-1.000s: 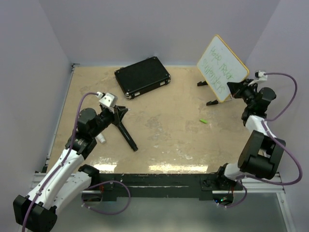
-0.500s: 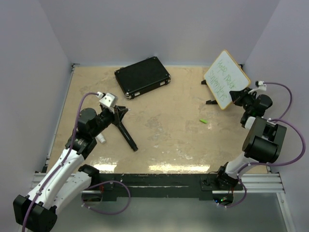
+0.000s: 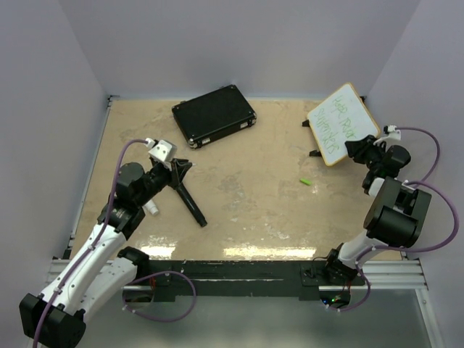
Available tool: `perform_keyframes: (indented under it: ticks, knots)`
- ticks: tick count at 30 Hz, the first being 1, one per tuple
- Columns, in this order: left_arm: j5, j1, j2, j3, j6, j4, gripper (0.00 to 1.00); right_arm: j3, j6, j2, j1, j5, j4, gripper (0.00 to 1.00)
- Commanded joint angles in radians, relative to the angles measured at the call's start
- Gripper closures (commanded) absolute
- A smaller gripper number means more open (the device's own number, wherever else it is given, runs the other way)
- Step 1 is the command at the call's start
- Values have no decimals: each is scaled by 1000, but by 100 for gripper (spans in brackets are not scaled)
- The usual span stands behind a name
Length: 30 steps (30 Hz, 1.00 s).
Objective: Write a sentence on the whiteboard
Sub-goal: Put down the whiteboard on the whiteboard stand.
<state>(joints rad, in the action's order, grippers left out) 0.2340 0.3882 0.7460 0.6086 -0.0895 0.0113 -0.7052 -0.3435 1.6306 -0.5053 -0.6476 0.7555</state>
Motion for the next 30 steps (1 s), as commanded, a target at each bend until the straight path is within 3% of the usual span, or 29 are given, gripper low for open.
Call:
perform_keyframes:
  ticks: [1,15,26,30]
  knots:
    - [24,-5,-20,0,13,42,100,12,81,-64,-2,0,1,69]
    - [39,-5,-39,-1,8,46,100,-43,123,-25,-2,103,-163,61]
    - [44,-5,-45,-1,5,47,100,-69,169,-28,-4,106,-272,39]
    - [47,-5,-46,-1,7,49,100,-95,213,-60,-6,114,-356,23]
